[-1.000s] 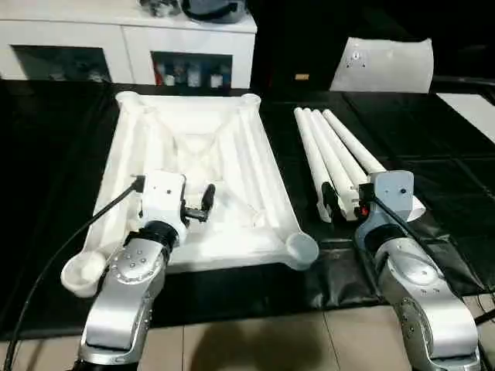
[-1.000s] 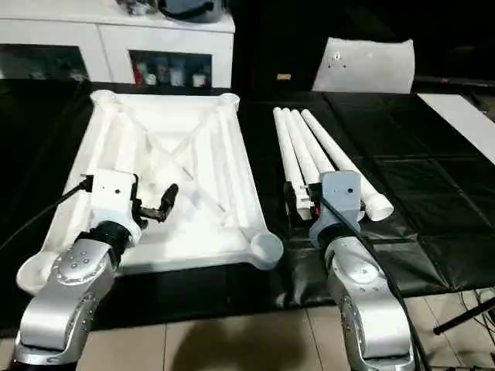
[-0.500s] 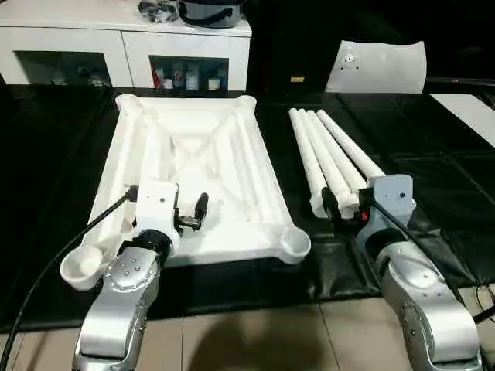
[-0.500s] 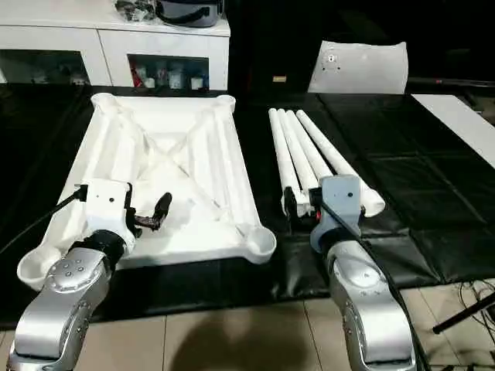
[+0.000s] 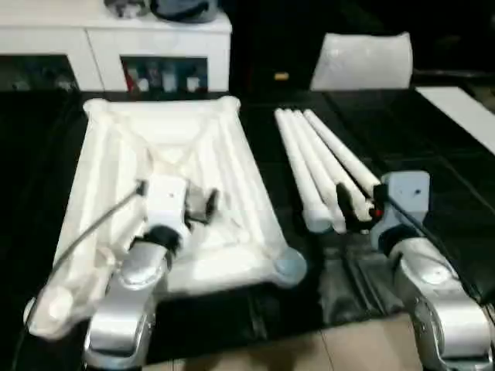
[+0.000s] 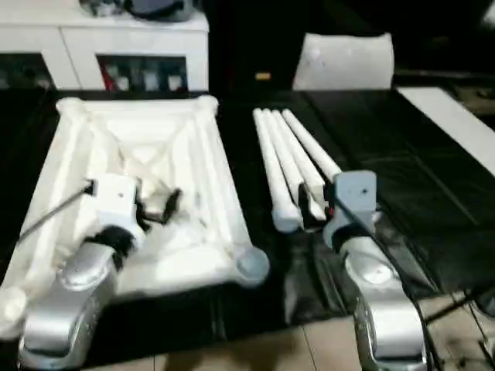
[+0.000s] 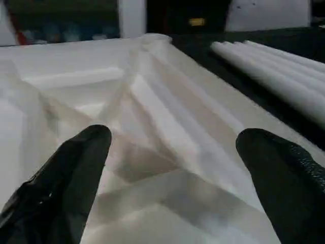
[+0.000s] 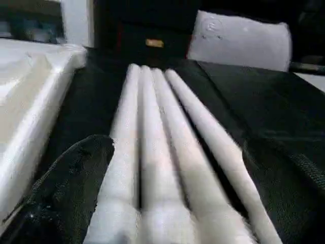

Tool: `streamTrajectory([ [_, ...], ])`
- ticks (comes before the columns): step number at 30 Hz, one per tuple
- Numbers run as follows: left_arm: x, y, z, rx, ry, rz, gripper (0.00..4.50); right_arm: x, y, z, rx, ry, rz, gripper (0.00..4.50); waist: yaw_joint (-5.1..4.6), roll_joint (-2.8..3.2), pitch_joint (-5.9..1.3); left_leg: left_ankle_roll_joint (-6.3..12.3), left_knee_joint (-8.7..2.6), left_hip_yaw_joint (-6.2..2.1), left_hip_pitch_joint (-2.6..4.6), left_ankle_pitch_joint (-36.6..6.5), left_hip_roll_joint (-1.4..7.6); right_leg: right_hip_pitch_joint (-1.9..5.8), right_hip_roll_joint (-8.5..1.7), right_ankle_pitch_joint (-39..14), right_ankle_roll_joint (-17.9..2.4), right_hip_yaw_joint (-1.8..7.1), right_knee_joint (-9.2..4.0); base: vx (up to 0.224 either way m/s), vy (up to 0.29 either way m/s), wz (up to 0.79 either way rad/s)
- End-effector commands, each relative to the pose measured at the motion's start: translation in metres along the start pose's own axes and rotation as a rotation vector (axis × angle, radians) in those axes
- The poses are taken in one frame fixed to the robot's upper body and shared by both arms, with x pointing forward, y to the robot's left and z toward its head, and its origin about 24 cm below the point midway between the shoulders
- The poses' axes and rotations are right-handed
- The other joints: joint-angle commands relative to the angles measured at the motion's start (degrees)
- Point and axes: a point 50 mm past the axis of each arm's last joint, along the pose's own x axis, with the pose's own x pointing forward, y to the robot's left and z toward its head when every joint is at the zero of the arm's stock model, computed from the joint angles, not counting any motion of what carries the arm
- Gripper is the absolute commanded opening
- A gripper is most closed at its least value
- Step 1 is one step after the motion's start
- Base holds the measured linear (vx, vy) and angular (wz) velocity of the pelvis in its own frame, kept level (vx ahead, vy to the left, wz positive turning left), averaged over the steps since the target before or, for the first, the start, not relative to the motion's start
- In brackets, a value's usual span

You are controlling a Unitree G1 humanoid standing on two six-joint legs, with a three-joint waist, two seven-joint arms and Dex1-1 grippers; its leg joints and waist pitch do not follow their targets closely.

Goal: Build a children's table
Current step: Move table base

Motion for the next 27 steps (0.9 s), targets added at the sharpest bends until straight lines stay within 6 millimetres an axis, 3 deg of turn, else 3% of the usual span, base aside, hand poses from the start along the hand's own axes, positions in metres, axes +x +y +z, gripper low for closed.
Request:
streamTrajectory([
  [1, -0.003, 0.005, 0.000, 0.003, 0.002, 0.039, 4.47, 0.000, 0.004, 0.001, 0.002, -0.005, 0.024, 4.50, -1.80, 2.35, -3.04, 20.46, -4.53, -5.75, 8.07, 33.28, 7.16, -5.40, -2.91, 13.00, -7.16, 0.06, 2.23, 0.125, 0.007, -0.03],
  [2, -0.003, 0.005, 0.000, 0.000, 0.002, 0.040, 4.47, 0.000, 0.004, 0.001, 0.001, -0.004, 0.024, 4.50, -2.89, 1.50, -4.06, 23.91, -4.23, -7.57, 9.70, 40.80, 9.24, -6.74, -4.99, 10.03, -5.02, 1.41, 2.39, 0.125, 0.007, -0.03],
  [3, -0.003, 0.006, 0.000, 0.004, 0.001, 0.047, 4.47, 0.000, 0.004, 0.002, -0.008, -0.004, 0.023, 4.50, -2.42, 1.87, -3.92, 24.81, -3.45, -8.03, 9.60, 50.10, 9.19, -7.28, -6.08, 10.40, -2.78, 2.31, 2.09, 0.075, 0.033, 0.16],
  [4, -0.002, 0.007, 0.001, 0.022, -0.003, 0.052, 4.47, 0.000, 0.003, 0.002, -0.025, -0.005, 0.023, 4.50, -1.93, 0.57, -3.83, 20.33, -1.59, -6.05, 8.31, 62.95, 5.80, -7.41, -7.87, 19.77, 0.82, 4.95, -0.15, 0.000, 0.000, 0.00],
  [5, -0.002, 0.008, 0.002, 0.028, -0.005, 0.054, 4.47, 0.001, 0.003, 0.002, -0.030, -0.005, 0.023, 4.50, -1.70, -0.06, -3.90, 17.82, -1.37, -4.79, 6.57, 61.38, 3.57, -5.65, -7.66, 24.74, 1.27, 5.44, -0.58, 0.000, 0.000, 0.00],
  [6, -0.002, 0.008, 0.002, 0.032, -0.004, 0.057, 4.47, 0.001, 0.003, 0.002, -0.034, -0.004, 0.024, 4.50, -0.88, -1.70, -4.01, 13.27, -2.30, -1.40, 2.89, 49.64, 0.09, -1.41, -5.74, 36.42, 2.04, 5.48, -0.48, 0.000, 0.000, 0.00],
  [7, 0.000, 0.008, 0.003, 0.044, -0.005, 0.068, 4.47, 0.001, 0.002, 0.004, -0.050, -0.008, 0.021, 4.50, 0.52, -2.58, -3.61, 13.13, -3.72, -1.76, -1.77, 36.92, -3.39, 2.29, -4.84, 50.68, 3.52, 1.62, 0.01, 0.000, 0.000, 0.00],
  [8, 0.002, 0.008, 0.004, 0.046, -0.007, 0.075, 4.47, 0.002, 0.001, 0.004, -0.056, -0.010, 0.017, 4.50, 0.33, -1.19, -3.12, 12.18, -4.47, -1.99, -1.37, 29.38, -3.59, 1.95, -4.48, 50.21, 3.89, -0.18, -1.02, 0.000, 0.000, 0.00],
  [9, 0.003, 0.008, 0.004, 0.046, -0.007, 0.077, 4.47, 0.003, 0.000, 0.005, -0.058, -0.010, 0.015, 4.50, 0.16, -0.22, -2.94, 11.29, -4.99, -3.52, -0.52, 22.46, -2.41, 1.79, -5.00, 43.69, 2.32, -1.51, -1.42, -0.083, -0.051, 0.53],
  [10, 0.004, 0.008, 0.005, 0.044, -0.009, 0.076, 4.47, 0.003, -0.001, 0.005, -0.060, -0.006, 0.008, 4.50, -1.74, 2.31, -2.42, 15.30, -8.04, -10.70, 2.78, 11.55, 2.34, -0.56, -1.83, 8.46, -7.60, -3.58, 1.13, -0.104, -0.067, 0.57],
  [11, 0.005, 0.007, 0.006, 0.043, -0.010, 0.076, 4.47, 0.004, -0.002, 0.004, -0.056, -0.001, -0.002, 4.50, -2.91, 2.94, -1.87, 18.04, -9.74, -13.49, 3.38, 7.53, 3.81, -1.63, -1.39, -2.14, -9.72, -3.11, 2.69, -0.104, -0.067, 0.57],
  [12, 0.007, 0.006, 0.006, 0.038, -0.010, 0.082, 4.47, 0.005, -0.003, 0.004, -0.053, -0.001, -0.010, 4.50, -3.43, 2.97, -1.60, 18.75, -11.31, -15.73, 3.42, -0.60, 3.67, -2.81, -0.42, -10.67, -11.38, -2.51, 5.00, -0.127, -0.097, 0.62],
  [13, 0.007, 0.006, 0.006, 0.034, -0.009, 0.086, 4.47, 0.005, -0.003, 0.005, -0.052, -0.002, -0.011, 4.50, -3.04, 2.83, -1.00, 14.67, -12.61, -16.62, 2.42, -12.50, 3.40, -3.81, -0.20, -11.30, -12.14, -1.29, 6.50, -0.137, -0.161, 0.77],
  [14, 0.008, 0.006, 0.006, 0.032, -0.005, 0.091, 4.47, 0.005, -0.003, 0.005, -0.052, -0.002, -0.015, 4.50, -2.69, 2.86, -0.91, 11.79, -13.30, -16.58, 1.70, -18.16, 2.26, -3.36, -0.14, -11.00, -12.41, -0.70, 6.32, -0.137, -0.161, 0.77],
  [15, 0.009, 0.005, 0.006, 0.036, -0.004, 0.088, 4.47, 0.006, -0.004, 0.005, -0.055, -0.002, -0.020, 4.50, -2.13, 1.93, -0.87, 6.32, -14.20, -16.01, -0.31, -24.65, -1.30, -1.54, -0.74, -12.11, -14.88, 1.08, 3.55, -0.148, -0.200, 0.76],
  [16, 0.009, 0.005, 0.006, 0.037, -0.004, 0.087, 4.47, 0.006, -0.004, 0.005, -0.056, -0.002, -0.020, 4.50, -0.93, -0.47, -0.60, 4.46, -8.34, -13.03, -1.54, -22.04, -5.26, -1.81, -4.73, -21.78, -22.63, 2.97, -4.63, -0.136, -0.213, 0.73],
  [17, 0.009, 0.005, 0.006, 0.037, -0.004, 0.087, 4.47, 0.006, -0.004, 0.005, -0.056, -0.002, -0.020, 4.50, 0.00, -1.18, -0.19, 1.90, 1.98, -8.44, -0.86, -20.03, -7.08, -3.68, -9.21, -31.66, -28.44, 2.54, -10.65, -0.136, -0.213, 0.73],
  [18, 0.011, 0.003, 0.007, 0.051, -0.006, 0.071, 4.47, 0.006, -0.005, 0.004, -0.047, 0.000, -0.032, 4.50, 0.44, 0.15, -0.01, 2.39, 11.48, -0.28, 0.10, -12.16, -5.42, -3.20, -7.66, -35.43, -30.61, 5.59, -10.88, -0.062, -0.161, 0.43],
  [19, 0.011, 0.002, 0.007, 0.055, -0.006, 0.066, 4.47, 0.006, -0.006, 0.004, -0.042, 0.002, -0.036, 4.50, -0.49, -2.80, 1.31, 3.76, 12.13, 0.94, -3.10, -11.66, -5.10, -1.37, -7.48, -33.36, -26.50, 5.49, -9.89, 0.007, -0.145, 0.20],
  [20, 0.012, 0.001, 0.007, 0.048, -0.008, 0.060, 4.47, 0.005, -0.007, 0.004, -0.032, 0.000, -0.041, 4.50, 2.52, -2.00, 0.03, 4.47, 8.70, 1.28, -3.38, -11.27, -4.62, 2.08, -6.97, -20.20, -23.86, 7.57, -7.37, 0.007, -0.145, 0.20],
  [21, 0.012, 0.000, 0.007, 0.042, -0.009, 0.058, 4.47, 0.005, -0.007, 0.004, -0.028, -0.001, -0.043, 4.50, 2.42, -1.90, -0.25, 5.16, 5.03, 1.08, 0.87, -10.96, -4.36, 0.83, -6.07, -14.19, -18.02, 7.50, -8.24, 0.006, -0.086, 0.13],
  [22, 0.012, 0.000, 0.007, 0.041, -0.009, 0.058, 4.47, 0.005, -0.007, 0.004, -0.027, -0.002, -0.043, 4.50, 2.67, -0.65, -0.71, 5.66, 2.43, 0.65, 2.62, -10.76, -3.34, 0.81, -5.52, -14.36, -14.08, 7.82, -8.99, -0.132, -0.141, 0.35],
  [23, 0.013, -0.001, 0.006, 0.026, 0.003, 0.053, 4.47, 0.005, -0.007, 0.004, -0.023, -0.001, -0.039, 4.50, 2.26, 0.86, -1.09, 7.71, -2.76, -1.17, 5.27, -6.38, 0.37, 0.03, -3.35, -11.15, -4.03, 6.01, -8.54, -0.132, -0.141, 0.35],
  [24, 0.013, -0.001, 0.004, 0.018, 0.022, 0.053, 4.47, 0.004, -0.007, 0.004, -0.021, 0.000, -0.035, 4.50, 0.43, 1.80, -1.82, 12.75, -8.06, -6.99, 7.15, -2.59, 11.75, -3.07, -5.44, -4.57, 0.27, 3.04, -2.52, -0.199, -0.189, 0.37],
  [25, 0.013, -0.001, 0.003, 0.015, 0.031, 0.053, 4.47, 0.004, -0.007, 0.004, -0.021, 0.000, -0.034, 4.50, 0.05, 1.43, -1.93, 16.70, -8.66, -7.10, 6.77, -0.30, 13.10, -3.90, -9.51, 2.32, 0.48, 4.22, 0.49, -0.093, -0.104, 0.01],
  [26, 0.013, -0.001, 0.003, 0.014, 0.036, 0.050, 4.47, 0.003, -0.007, 0.004, -0.014, 0.001, -0.033, 4.50, -0.10, 0.85, -2.35, 16.62, -7.32, -6.29, 6.33, 1.13, 10.90, -4.08, -10.77, 5.95, -0.02, 5.67, -0.06, -0.093, -0.104, 0.01],
  [27, 0.013, -0.002, 0.002, 0.013, 0.043, 0.045, 4.47, 0.002, -0.007, 0.004, 0.001, 0.001, -0.034, 4.50, 1.39, -1.15, -2.44, 11.94, -3.51, -2.14, 1.52, 1.56, 2.92, -0.28, -11.81, 10.63, 3.32, 8.07, -3.42, -0.073, -0.093, 0.03],
])
